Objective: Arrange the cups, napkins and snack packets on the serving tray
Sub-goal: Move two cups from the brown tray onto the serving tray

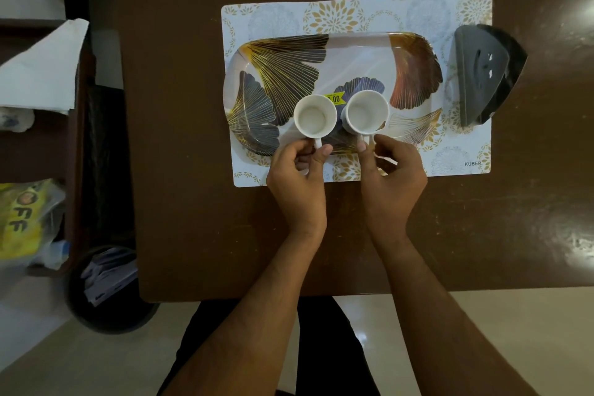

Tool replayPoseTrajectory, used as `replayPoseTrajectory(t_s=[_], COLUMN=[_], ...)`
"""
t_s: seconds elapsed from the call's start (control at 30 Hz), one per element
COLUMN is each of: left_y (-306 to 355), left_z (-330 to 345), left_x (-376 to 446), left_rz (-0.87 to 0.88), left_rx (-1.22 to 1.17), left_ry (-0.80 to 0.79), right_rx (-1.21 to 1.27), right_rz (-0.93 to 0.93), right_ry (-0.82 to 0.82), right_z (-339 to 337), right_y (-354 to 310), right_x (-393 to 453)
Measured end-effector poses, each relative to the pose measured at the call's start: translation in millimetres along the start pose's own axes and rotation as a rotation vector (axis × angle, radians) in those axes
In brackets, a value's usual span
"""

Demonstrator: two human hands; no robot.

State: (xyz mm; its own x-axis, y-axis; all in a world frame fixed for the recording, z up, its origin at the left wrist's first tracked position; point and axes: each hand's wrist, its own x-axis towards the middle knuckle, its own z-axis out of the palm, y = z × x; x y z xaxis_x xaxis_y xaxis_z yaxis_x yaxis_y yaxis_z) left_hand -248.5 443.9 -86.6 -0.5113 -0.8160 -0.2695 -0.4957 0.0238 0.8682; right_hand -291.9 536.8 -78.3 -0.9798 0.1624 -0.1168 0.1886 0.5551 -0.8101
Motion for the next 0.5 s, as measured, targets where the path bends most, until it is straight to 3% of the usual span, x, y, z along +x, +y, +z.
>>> replayPoseTrajectory(t_s=[0.27, 0.5], left_y=[-7.0, -21.1], left_z=[-41.9, -115.9], left_x=[7.7, 41.4], left_rz=[0.121, 0.361], left_rx=[0.103, 0.419], left_ry=[-0.122, -0.236], right_rx=[-0.223, -0.392], right_rz=[-0.098, -0.406], right_ry=[0.101, -0.032], right_z=[18.4, 56.6], right_y=[-6.9, -34.6], right_x=[-40.1, -83.0])
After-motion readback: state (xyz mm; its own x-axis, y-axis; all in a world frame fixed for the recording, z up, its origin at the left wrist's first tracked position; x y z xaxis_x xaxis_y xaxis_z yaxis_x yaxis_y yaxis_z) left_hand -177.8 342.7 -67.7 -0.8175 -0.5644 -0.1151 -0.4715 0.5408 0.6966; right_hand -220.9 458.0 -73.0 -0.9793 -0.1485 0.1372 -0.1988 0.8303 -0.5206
